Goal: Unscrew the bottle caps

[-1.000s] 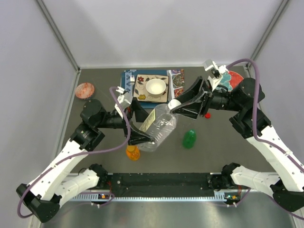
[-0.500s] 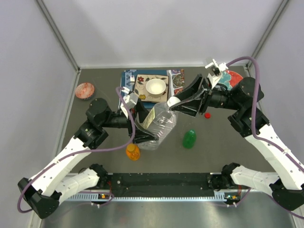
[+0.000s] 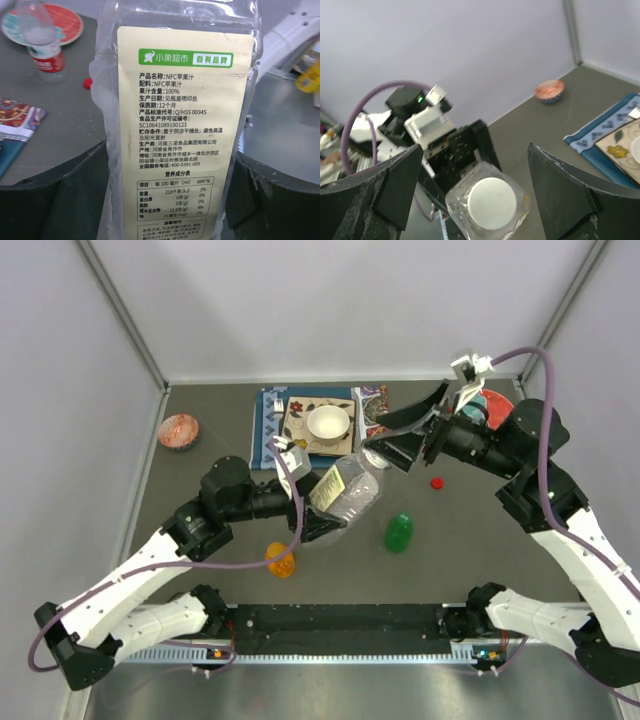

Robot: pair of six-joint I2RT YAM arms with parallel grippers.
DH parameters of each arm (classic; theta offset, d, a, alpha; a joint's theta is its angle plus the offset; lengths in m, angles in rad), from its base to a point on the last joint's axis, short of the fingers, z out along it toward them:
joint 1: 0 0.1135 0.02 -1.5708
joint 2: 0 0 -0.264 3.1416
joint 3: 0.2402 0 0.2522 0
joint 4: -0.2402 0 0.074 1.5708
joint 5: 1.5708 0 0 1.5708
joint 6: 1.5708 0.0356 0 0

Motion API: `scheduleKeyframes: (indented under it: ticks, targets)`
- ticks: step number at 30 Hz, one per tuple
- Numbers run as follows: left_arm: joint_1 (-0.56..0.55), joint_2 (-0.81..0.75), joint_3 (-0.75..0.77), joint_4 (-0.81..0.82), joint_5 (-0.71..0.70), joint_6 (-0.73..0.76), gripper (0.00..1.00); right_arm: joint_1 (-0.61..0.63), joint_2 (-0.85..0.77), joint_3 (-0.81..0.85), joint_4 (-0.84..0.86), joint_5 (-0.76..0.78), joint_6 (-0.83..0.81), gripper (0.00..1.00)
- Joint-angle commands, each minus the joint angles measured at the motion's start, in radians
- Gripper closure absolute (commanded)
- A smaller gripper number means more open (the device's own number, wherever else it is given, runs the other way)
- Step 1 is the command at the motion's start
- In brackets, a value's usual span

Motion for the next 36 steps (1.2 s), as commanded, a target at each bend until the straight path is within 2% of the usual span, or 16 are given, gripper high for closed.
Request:
scheduleKeyframes:
  ticks: [1,6,8,9,13,18,27,36]
  targets:
    - [-0.083,-0.022,0.055,0.000,-0.352,0.120,0.61,0.001,-0.002,0.095,-0.065,0.264,0.079,0.14]
    - [-0.208,-0.019,0.052,0.022,-0.799,0.190,0.63,0.015,0.033,0.147,-0.178,0.437,0.122,0.17]
    - [-0.238,-0.013,0.051,0.032,-0.889,0.218,0.64,0.019,0.049,0.149,-0.209,0.476,0.142,0.19]
    - [-0.272,-0.004,0.051,0.037,-0.979,0.230,0.64,0.024,0.055,0.149,-0.214,0.485,0.147,0.20]
    - [-0.360,0.025,0.049,0.071,-1.152,0.293,0.64,0.053,0.089,0.150,-0.226,0.534,0.164,0.23]
    - [-0.423,0.062,0.057,0.091,-1.234,0.338,0.65,0.077,0.127,0.163,-0.228,0.549,0.165,0.25]
    - [-0.429,0.064,0.046,0.111,-1.253,0.342,0.66,0.097,0.132,0.129,-0.224,0.557,0.162,0.32]
    - [-0.429,0.065,0.040,0.118,-1.254,0.341,0.66,0.105,0.132,0.094,-0.218,0.559,0.168,0.51]
